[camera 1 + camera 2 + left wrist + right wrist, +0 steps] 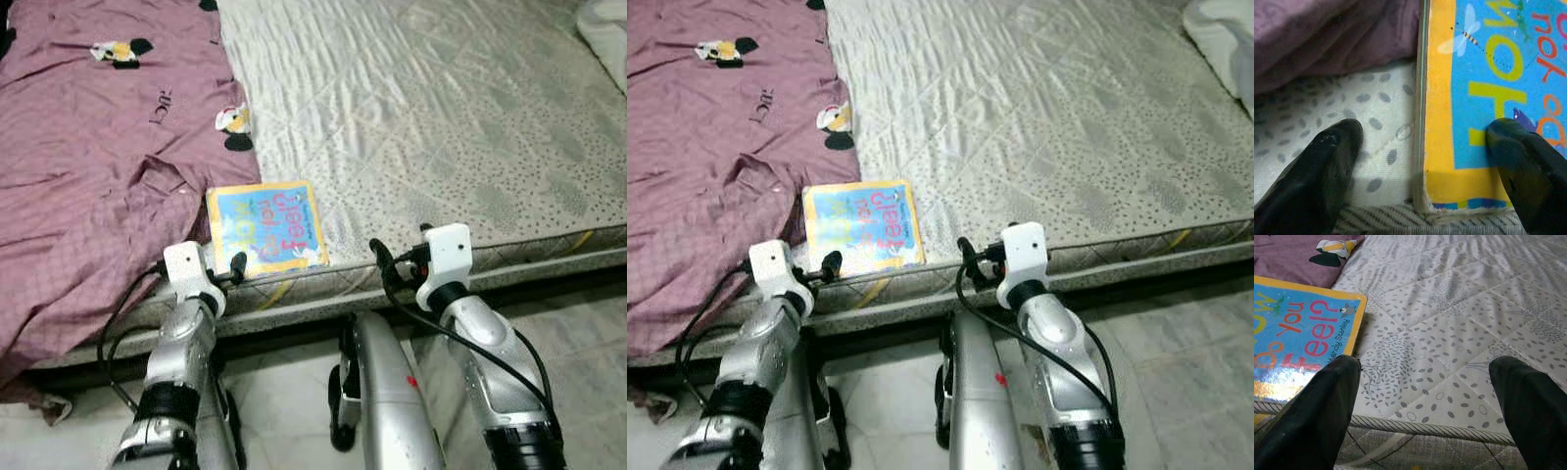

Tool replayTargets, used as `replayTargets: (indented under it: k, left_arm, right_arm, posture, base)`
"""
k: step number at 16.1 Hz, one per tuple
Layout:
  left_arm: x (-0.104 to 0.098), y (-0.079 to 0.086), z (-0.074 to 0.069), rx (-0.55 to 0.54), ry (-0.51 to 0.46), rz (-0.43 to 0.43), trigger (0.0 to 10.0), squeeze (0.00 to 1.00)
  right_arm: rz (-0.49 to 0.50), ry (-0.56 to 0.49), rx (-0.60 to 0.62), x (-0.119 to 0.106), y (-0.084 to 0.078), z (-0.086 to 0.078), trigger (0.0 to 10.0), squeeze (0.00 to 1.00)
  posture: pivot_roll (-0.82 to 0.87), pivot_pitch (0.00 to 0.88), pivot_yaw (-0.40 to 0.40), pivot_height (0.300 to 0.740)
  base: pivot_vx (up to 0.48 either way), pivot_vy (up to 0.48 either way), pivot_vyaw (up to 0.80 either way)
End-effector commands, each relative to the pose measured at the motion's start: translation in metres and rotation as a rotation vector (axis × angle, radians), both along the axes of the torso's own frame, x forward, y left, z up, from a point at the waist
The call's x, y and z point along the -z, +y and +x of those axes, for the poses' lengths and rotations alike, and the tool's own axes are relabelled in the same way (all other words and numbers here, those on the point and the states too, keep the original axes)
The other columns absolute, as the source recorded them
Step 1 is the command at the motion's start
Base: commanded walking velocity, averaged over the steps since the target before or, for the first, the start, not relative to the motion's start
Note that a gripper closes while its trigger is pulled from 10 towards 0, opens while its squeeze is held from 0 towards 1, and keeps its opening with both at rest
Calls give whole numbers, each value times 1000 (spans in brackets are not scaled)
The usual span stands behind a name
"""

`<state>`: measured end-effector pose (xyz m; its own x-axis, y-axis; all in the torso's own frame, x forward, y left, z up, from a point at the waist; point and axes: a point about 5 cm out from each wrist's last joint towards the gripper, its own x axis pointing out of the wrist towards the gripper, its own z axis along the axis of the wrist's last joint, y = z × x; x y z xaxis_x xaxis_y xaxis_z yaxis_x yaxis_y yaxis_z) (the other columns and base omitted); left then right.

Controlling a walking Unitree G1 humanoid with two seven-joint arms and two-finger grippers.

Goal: Clean up the room

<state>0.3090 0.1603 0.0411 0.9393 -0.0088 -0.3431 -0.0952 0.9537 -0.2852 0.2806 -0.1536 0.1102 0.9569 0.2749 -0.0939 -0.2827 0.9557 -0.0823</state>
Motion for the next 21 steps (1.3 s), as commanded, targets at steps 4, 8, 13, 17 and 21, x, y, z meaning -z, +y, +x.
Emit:
replayTargets:
  k: [4,8,13,17,21]
  left_arm:
    - [8,-6,1,24,35,-63,10000,0]
    - [8,-18,7,87,0,-175,10000,0]
    - [12,-29,7,148,-2,-214,0,0]
    - [14,-29,8,164,-3,-213,0,0]
    - [11,-25,11,159,-30,-202,0,0]
  right_arm:
    - [-8,-19,17,-7,-6,-2,10000,0]
    - [-18,-23,11,-9,-7,-2,10000,0]
    - [-29,-35,3,-12,-7,2,10000,0]
    - [-32,-42,1,-13,-7,5,10000,0]
    - [-29,-49,-6,-13,-4,7,10000,0]
  posture:
    - [-185,247,-53,541]
    - [-199,238,-62,541]
    - [-208,223,-70,541]
    - [-198,202,-67,541]
    - [-188,185,-70,541]
  base:
    - [0,0,0]
    - [0,0,0]
    - [0,0,0]
    - [0,0,0]
    - [0,0,0]
